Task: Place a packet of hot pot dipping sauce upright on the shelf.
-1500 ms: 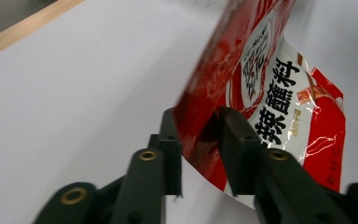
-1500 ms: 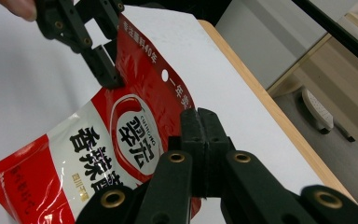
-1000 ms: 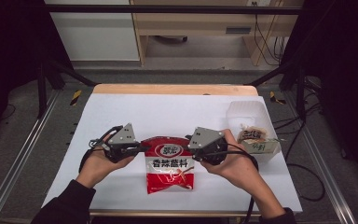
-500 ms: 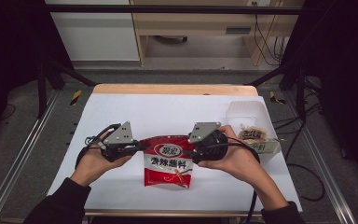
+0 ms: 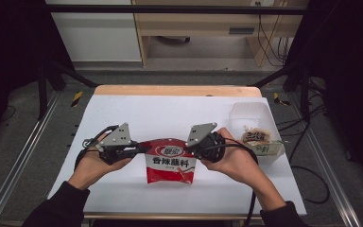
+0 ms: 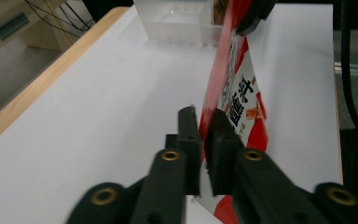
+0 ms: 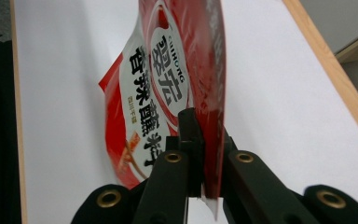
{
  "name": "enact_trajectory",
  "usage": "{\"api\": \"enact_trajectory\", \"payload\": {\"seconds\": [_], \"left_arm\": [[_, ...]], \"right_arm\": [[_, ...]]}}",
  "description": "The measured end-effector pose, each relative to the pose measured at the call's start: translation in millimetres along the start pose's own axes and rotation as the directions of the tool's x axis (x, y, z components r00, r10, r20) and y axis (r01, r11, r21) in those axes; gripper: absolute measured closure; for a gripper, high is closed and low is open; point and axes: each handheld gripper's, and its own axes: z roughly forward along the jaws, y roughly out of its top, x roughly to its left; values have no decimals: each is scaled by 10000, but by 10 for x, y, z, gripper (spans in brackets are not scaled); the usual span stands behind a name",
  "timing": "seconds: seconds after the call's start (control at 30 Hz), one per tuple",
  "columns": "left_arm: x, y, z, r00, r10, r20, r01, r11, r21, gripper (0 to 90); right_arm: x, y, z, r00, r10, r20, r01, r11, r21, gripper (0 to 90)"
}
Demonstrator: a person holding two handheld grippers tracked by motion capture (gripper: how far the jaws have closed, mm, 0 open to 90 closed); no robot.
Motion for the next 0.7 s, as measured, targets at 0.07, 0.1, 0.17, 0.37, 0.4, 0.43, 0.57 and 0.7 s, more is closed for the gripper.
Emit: {"api": "enact_trajectory", "payload": {"seconds": [0.07, 0.1, 0.17, 0.37, 0.4, 0.43, 0.57, 0.7], "left_arm": [[15, -42, -44, 9988, -377, -303, 373, 9992, -153, 668], [17, -71, -68, 9978, -506, -431, 498, 9986, -181, 596], [14, -151, -118, 9942, -707, -812, 688, 9973, -258, 471], [-31, -589, -191, 9793, -1521, -1339, 1531, 9882, -26, 250], [-45, -683, -184, 9755, -1759, -1318, 1780, 9840, 39, 229], [-61, -777, -172, 9712, -2001, -1293, 2030, 9791, 94, 198], [-122, -1057, -101, 9636, -2216, -1495, 2320, 9711, 564, 134], [-147, -1143, -38, 9603, -2031, -1914, 2252, 9690, 1018, 98]], "right_arm": [[0, 25, -15, 9999, -62, 141, 64, 9999, -94, 895], [-11, 35, -28, 9995, -235, 209, 236, 9997, -61, 896], [-24, 59, -51, 9986, -370, 385, 373, 9993, -66, 896], [-101, 147, -143, 9919, -964, 821, 975, 9952, -88, 897], [-118, 167, -159, 9904, -1061, 890, 1072, 9942, -85, 896], [-137, 187, -175, 9889, -1130, 962, 1142, 9934, -70, 897], [-227, 245, -227, 9860, -1224, 1136, 1239, 9923, -59, 897], [-319, 282, -271, 9846, -1155, 1314, 1179, 9930, -109, 897]]}}
